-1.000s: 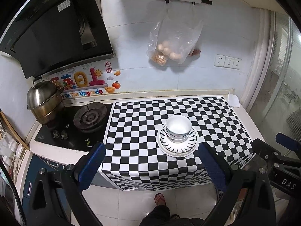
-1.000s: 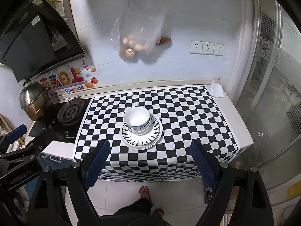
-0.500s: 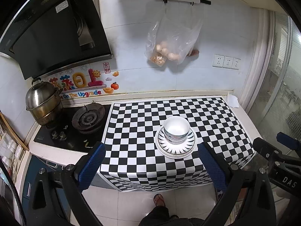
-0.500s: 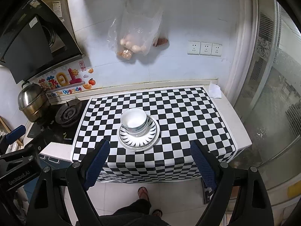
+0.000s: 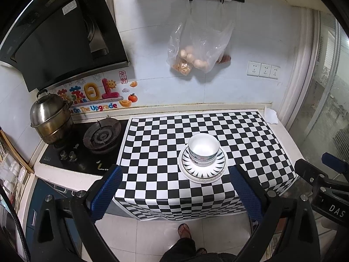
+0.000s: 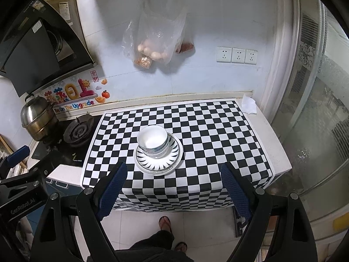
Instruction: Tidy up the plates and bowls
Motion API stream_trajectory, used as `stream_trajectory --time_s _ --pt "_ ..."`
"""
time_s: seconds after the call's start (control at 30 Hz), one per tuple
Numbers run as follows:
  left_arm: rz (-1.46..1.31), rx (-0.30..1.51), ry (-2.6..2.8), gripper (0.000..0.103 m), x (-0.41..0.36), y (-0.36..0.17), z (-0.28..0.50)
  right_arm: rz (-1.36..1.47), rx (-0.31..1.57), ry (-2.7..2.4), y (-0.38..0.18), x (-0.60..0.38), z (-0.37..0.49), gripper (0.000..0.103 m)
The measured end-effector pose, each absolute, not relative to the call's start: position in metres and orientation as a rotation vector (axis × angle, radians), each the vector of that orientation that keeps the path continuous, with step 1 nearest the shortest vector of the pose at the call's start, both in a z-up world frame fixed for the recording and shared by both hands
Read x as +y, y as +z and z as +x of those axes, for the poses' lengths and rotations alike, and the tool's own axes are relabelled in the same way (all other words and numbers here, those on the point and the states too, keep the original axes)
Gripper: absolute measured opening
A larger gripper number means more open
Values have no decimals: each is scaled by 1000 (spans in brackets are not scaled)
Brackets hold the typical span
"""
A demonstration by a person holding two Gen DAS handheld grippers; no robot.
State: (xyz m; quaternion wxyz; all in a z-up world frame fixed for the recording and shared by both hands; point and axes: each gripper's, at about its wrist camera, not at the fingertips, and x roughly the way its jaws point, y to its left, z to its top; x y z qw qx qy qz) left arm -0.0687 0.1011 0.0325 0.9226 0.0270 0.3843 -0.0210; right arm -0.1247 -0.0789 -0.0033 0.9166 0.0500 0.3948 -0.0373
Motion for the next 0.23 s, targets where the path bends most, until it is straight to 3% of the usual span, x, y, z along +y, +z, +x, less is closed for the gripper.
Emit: stream_trajectory --time_s 0.23 --pt "64 801 -51 101 100 27 -66 118 816 -88 -7 -85 -125 90"
